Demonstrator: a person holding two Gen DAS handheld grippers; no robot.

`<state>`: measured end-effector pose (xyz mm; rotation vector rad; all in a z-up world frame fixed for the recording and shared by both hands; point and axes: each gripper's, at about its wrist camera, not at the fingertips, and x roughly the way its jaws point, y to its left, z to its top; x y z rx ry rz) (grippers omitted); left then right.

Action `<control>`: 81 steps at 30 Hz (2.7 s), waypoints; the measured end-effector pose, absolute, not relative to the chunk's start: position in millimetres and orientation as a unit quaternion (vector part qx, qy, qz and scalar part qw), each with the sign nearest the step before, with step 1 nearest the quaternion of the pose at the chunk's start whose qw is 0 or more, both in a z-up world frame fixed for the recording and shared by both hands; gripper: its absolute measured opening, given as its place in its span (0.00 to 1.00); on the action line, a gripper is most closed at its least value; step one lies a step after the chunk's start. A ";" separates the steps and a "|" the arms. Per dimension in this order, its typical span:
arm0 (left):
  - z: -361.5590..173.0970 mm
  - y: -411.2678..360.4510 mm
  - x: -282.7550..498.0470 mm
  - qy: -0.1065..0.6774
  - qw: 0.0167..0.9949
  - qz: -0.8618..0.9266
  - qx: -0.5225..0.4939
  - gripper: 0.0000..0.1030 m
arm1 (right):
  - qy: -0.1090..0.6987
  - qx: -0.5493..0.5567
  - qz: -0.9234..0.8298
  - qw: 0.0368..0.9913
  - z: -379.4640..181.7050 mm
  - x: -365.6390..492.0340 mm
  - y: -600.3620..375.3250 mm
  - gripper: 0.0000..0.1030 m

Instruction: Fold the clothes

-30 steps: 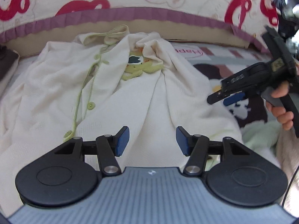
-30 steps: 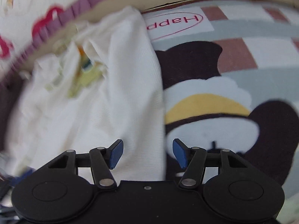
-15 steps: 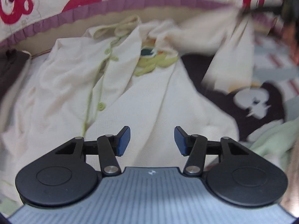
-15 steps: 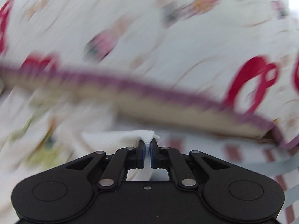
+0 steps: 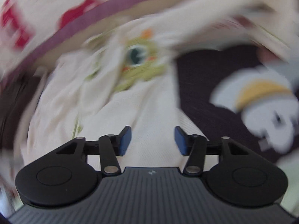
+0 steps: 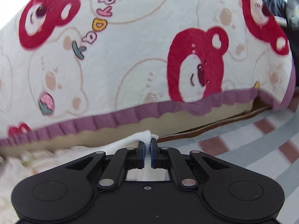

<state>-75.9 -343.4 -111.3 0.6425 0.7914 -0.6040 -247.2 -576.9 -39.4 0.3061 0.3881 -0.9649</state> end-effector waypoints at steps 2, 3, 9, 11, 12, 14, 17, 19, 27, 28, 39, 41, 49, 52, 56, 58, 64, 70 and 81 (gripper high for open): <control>-115.9 -339.5 -66.6 0.384 0.835 -0.261 0.296 0.46 | 0.207 0.130 -0.449 0.859 -51.5 -233.9 -575.8 0.06; -119.8 -338.4 -63.7 0.395 0.829 -0.249 0.307 0.48 | 0.209 0.135 -0.446 0.860 -54.0 -229.1 -577.4 0.06; -131.9 -338.6 -61.0 0.404 0.820 -0.242 0.324 0.69 | 0.216 0.116 -0.423 0.872 -57.0 -196.2 -588.8 0.06; -133.6 -341.2 -59.1 0.396 0.821 -0.247 0.331 0.68 | 0.222 0.095 -0.415 0.877 -56.8 -186.2 -595.7 0.06; -133.9 -341.5 -56.6 0.396 0.820 -0.254 0.328 0.59 | 0.228 0.092 -0.410 0.878 -60.2 -182.1 -600.7 0.06; -135.2 -345.8 -52.1 0.403 0.811 -0.270 0.326 0.05 | 0.242 0.093 -0.400 0.879 -69.3 -174.4 -611.6 0.06; -141.2 -360.4 -51.8 0.393 0.799 -0.273 0.365 0.00 | 0.263 0.093 -0.385 0.880 -82.8 -162.9 -628.1 0.08; -145.4 -372.4 -52.4 0.379 0.794 -0.258 0.398 0.00 | 0.276 0.093 -0.375 0.880 -91.9 -155.2 -639.0 0.08; -116.9 -428.9 10.9 0.419 0.840 -0.217 0.268 0.04 | 0.270 0.200 -0.402 0.852 -111.1 -161.1 -678.2 0.08; -111.0 -435.9 18.9 0.413 0.846 -0.213 0.261 0.04 | 0.270 0.164 -0.408 0.857 -108.6 -157.4 -673.8 0.08; -60.5 -442.0 32.5 0.382 0.811 -0.331 0.296 0.06 | 0.239 0.269 -0.372 0.856 -90.5 -168.2 -658.5 0.13; -38.2 -433.5 22.9 0.372 0.782 -0.369 0.338 0.06 | 0.245 0.304 -0.364 0.846 -88.6 -178.8 -657.5 0.13; 33.7 -363.5 -31.0 0.316 0.690 -0.496 0.421 0.26 | 0.204 0.390 -0.392 0.808 -95.0 -231.4 -683.8 0.09; 20.4 -348.7 -36.8 0.317 0.707 -0.503 0.383 0.35 | 0.188 0.410 -0.404 0.796 -98.3 -244.5 -681.3 0.16; -29.7 -344.6 -35.6 0.339 0.759 -0.488 0.269 0.35 | 0.219 0.389 -0.393 0.804 -105.3 -251.1 -647.2 0.60; -52.9 -336.1 -31.1 0.364 0.785 -0.470 0.174 0.35 | 0.236 0.371 -0.389 0.809 -108.6 -253.4 -626.0 0.60; -103.3 -328.4 -66.0 0.401 0.735 -0.492 0.237 0.40 | 0.278 0.199 -0.224 0.912 -84.5 -225.7 -589.5 0.60; -130.4 -334.9 -59.9 0.434 0.740 -0.449 0.250 0.49 | 0.371 0.069 -0.216 0.901 -109.7 -219.9 -597.5 0.59; -138.3 -344.4 -31.9 0.440 0.753 -0.427 0.238 0.45 | 0.336 0.021 -0.350 0.874 -64.5 -258.1 -674.7 0.07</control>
